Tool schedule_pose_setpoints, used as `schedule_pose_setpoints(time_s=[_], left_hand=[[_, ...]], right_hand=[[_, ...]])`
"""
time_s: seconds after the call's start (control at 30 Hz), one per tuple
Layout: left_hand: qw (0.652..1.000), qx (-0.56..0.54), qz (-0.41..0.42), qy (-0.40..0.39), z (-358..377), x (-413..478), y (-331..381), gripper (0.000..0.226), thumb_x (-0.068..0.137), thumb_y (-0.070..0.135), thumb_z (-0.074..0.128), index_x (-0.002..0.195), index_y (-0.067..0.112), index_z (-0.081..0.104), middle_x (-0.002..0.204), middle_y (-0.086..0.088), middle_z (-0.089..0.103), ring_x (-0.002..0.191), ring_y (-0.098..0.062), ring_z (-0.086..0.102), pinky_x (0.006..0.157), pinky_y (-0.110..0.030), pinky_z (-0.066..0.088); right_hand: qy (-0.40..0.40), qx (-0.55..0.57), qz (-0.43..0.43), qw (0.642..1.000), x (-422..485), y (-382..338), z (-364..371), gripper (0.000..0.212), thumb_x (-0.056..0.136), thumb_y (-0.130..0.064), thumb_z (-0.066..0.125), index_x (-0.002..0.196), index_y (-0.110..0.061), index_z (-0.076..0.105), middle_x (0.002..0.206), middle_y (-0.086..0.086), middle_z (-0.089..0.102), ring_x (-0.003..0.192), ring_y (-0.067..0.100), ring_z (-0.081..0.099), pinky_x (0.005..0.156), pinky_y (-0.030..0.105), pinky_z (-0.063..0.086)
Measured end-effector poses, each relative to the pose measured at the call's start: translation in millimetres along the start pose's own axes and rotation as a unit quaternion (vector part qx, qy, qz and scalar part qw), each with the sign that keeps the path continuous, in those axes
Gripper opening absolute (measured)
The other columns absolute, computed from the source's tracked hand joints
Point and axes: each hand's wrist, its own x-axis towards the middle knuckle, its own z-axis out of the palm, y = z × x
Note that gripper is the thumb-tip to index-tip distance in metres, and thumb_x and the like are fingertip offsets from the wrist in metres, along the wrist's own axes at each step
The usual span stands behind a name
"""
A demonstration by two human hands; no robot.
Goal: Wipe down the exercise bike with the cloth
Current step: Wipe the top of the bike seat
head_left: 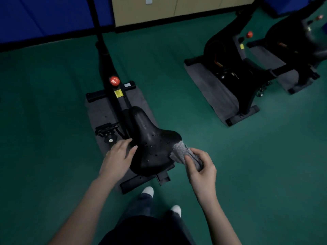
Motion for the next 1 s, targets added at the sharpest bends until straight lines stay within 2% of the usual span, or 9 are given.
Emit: schedule_pose_setpoints(time_s=[0.3, 0.43, 0.67, 0.83, 0.93, 1.0], left_hand=[[0.994, -0.049, -0.08, 0.055, 16.3, -5.3, 9.9, 0.052, 0.098, 0.045, 0.037, 0.141, 0.016, 0.042, 0.141, 0.0, 0.046, 0.131, -0.019, 0.04, 0.109, -0.035, 0.033], [0.983, -0.083, -0.13, 0.098, 31.4, -10.9, 20.5, 0.049, 0.098, 0.044, 0.039, 0.139, 0.017, 0.045, 0.138, 0.001, 0.048, 0.129, -0.017, 0.042, 0.106, -0.03, 0.032], [0.949, -0.135, -0.206, 0.197, 60.8, -16.5, 46.4, 0.046, 0.096, 0.044, 0.041, 0.132, 0.018, 0.053, 0.128, 0.003, 0.055, 0.122, -0.016, 0.048, 0.106, -0.032, 0.036], [0.935, -0.144, -0.219, 0.24, 65.3, 0.9, 54.7, 0.044, 0.096, 0.044, 0.044, 0.132, 0.02, 0.053, 0.131, 0.004, 0.054, 0.124, -0.013, 0.045, 0.102, -0.021, 0.029], [0.935, -0.159, -0.208, 0.239, 62.3, 18.8, 52.4, 0.042, 0.096, 0.043, 0.047, 0.132, 0.021, 0.053, 0.129, 0.005, 0.054, 0.124, -0.011, 0.046, 0.101, -0.022, 0.031], [0.931, -0.187, -0.2, 0.242, 60.6, 29.6, 47.4, 0.039, 0.095, 0.041, 0.05, 0.129, 0.023, 0.055, 0.124, 0.006, 0.056, 0.116, -0.007, 0.05, 0.095, -0.015, 0.034]], right_hand=[[-0.099, 0.011, -0.051, 0.994, 47.4, -3.0, 7.4, 0.019, 0.086, -0.008, 0.068, 0.097, -0.023, 0.068, 0.096, -0.008, 0.064, 0.093, 0.001, 0.06, 0.08, 0.009, 0.043], [-0.143, 0.032, -0.072, 0.987, 72.9, 1.5, 3.0, 0.015, 0.087, -0.007, 0.067, 0.099, -0.017, 0.068, 0.098, -0.005, 0.063, 0.095, 0.007, 0.061, 0.084, 0.019, 0.047], [-0.24, 0.069, -0.124, 0.96, 132.8, 0.6, 8.5, 0.017, 0.089, -0.008, 0.064, 0.099, -0.023, 0.064, 0.098, -0.001, 0.064, 0.095, 0.011, 0.062, 0.084, 0.024, 0.05], [-0.274, 0.079, -0.21, 0.935, 168.0, -16.7, 49.3, 0.014, 0.09, -0.006, 0.063, 0.102, -0.012, 0.065, 0.101, 0.002, 0.062, 0.098, 0.017, 0.06, 0.088, 0.038, 0.05], [-0.278, 0.079, -0.251, 0.924, 182.8, -25.2, 88.4, 0.016, 0.089, -0.006, 0.063, 0.103, -0.011, 0.066, 0.102, 0.001, 0.061, 0.101, 0.02, 0.058, 0.09, 0.039, 0.049], [-0.284, 0.071, -0.257, 0.921, 191.2, -26.9, 115.3, 0.017, 0.088, -0.006, 0.063, 0.105, -0.011, 0.066, 0.104, -0.001, 0.06, 0.105, 0.019, 0.057, 0.093, 0.036, 0.047]])
